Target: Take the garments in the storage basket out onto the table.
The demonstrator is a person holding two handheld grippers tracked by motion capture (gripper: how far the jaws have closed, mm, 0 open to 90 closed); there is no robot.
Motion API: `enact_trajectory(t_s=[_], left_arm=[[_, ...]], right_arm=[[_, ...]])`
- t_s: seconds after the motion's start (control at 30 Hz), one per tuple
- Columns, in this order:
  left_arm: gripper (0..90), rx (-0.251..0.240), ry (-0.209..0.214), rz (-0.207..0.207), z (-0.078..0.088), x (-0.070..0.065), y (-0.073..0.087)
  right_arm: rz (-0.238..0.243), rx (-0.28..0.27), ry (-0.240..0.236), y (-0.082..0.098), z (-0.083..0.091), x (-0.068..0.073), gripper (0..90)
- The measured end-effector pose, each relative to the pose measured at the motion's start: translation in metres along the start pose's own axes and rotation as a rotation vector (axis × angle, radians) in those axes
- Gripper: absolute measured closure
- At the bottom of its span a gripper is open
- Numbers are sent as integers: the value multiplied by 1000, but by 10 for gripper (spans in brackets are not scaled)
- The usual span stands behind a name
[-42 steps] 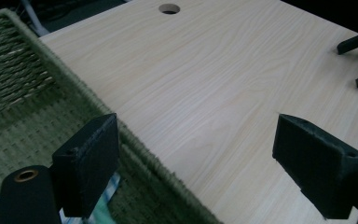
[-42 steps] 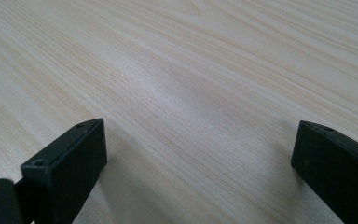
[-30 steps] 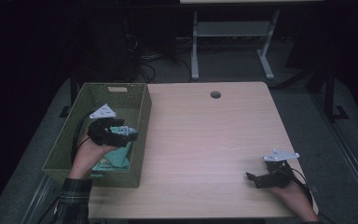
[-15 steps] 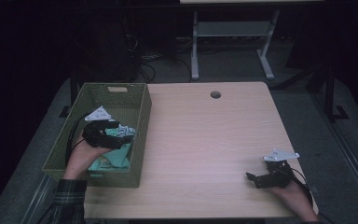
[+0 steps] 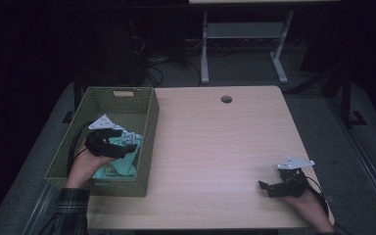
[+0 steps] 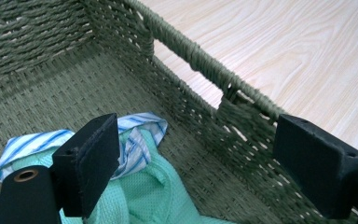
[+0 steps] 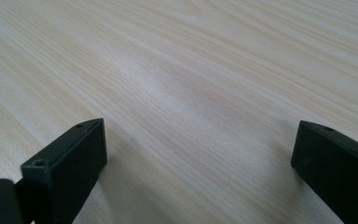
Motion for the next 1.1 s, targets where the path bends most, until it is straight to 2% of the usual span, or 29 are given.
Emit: enact_trajectory(t_s=[0.1, 0.23, 0.27, 0.37, 0.53, 0.87, 1.0, 1.1], left_arm=[[140, 14, -2, -12, -1, 3, 4], [140, 19, -8, 9, -2, 6, 9], [140, 25, -8, -5, -3, 7, 10], [140, 28, -16, 13, -3, 8, 12], [140, 43, -19, 16, -6, 12, 17], [140, 113, -50, 20, -13, 14, 26], [140, 92, -65, 29, -7, 22, 24], [140, 104, -79, 24, -3, 30, 25]], right_arm=[[0, 0, 0, 0, 0, 0, 31], [0, 0, 0, 0, 0, 0, 31], [0, 0, 0, 0, 0, 0, 31], [0, 0, 0, 0, 0, 0, 31], [0, 0, 0, 0, 0, 0, 31], [0, 0, 0, 0, 0, 0, 31], [0, 0, 0, 0, 0, 0, 31], [0, 0, 0, 0, 0, 0, 31]])
Point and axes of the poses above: each handheld gripper's, and its own axes: z roughly backward along the jaws, y roughly out of its underside, x roughly to its left, the point moved 5 cm from there along -z, roughly forward along the jaws, and after that the axes turned 15 degrees about -x, right-handed, at the moved point
